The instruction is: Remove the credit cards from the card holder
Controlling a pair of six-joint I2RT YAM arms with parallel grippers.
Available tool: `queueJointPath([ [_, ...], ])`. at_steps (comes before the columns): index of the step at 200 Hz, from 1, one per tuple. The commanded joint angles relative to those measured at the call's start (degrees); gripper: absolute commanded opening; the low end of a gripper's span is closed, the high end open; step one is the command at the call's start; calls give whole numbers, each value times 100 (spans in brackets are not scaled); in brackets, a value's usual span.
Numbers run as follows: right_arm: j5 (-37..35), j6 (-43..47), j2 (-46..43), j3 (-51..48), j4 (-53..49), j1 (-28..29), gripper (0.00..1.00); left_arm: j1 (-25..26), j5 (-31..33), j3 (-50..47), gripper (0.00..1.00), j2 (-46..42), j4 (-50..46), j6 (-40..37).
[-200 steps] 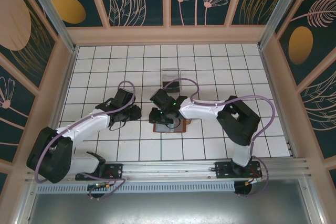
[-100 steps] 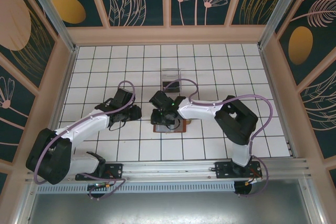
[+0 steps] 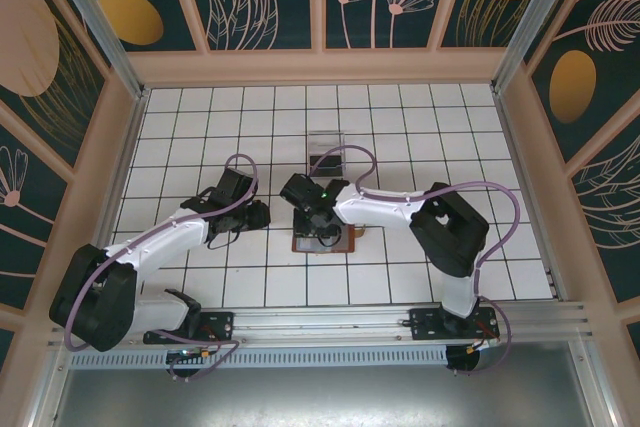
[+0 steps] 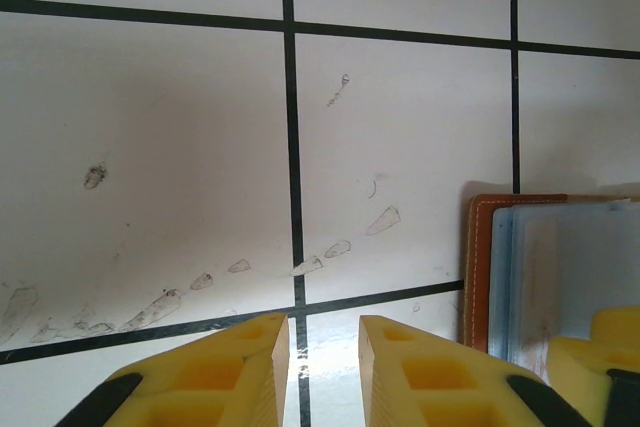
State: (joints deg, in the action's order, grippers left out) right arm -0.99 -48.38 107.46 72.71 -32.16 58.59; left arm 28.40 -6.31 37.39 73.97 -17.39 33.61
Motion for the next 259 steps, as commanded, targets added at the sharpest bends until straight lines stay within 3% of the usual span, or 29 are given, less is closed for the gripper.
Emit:
queueJointPath([
  [1, -617, -15, 112, 268, -752, 74, 40, -19, -130, -13, 27, 46, -59, -92],
  [113, -1075, -66, -16, 242, -1307, 83, 47, -19, -331, -21, 27, 168, 25, -91],
  [188, -1057, -164, -567, -393, -1205, -193, 47, 2, -793, 36, 27, 281, 179, -41],
  [259, -1151, -119, -754, -731, -1244, -383, 46, 665, -837, 232, 27, 552, 560, 307],
])
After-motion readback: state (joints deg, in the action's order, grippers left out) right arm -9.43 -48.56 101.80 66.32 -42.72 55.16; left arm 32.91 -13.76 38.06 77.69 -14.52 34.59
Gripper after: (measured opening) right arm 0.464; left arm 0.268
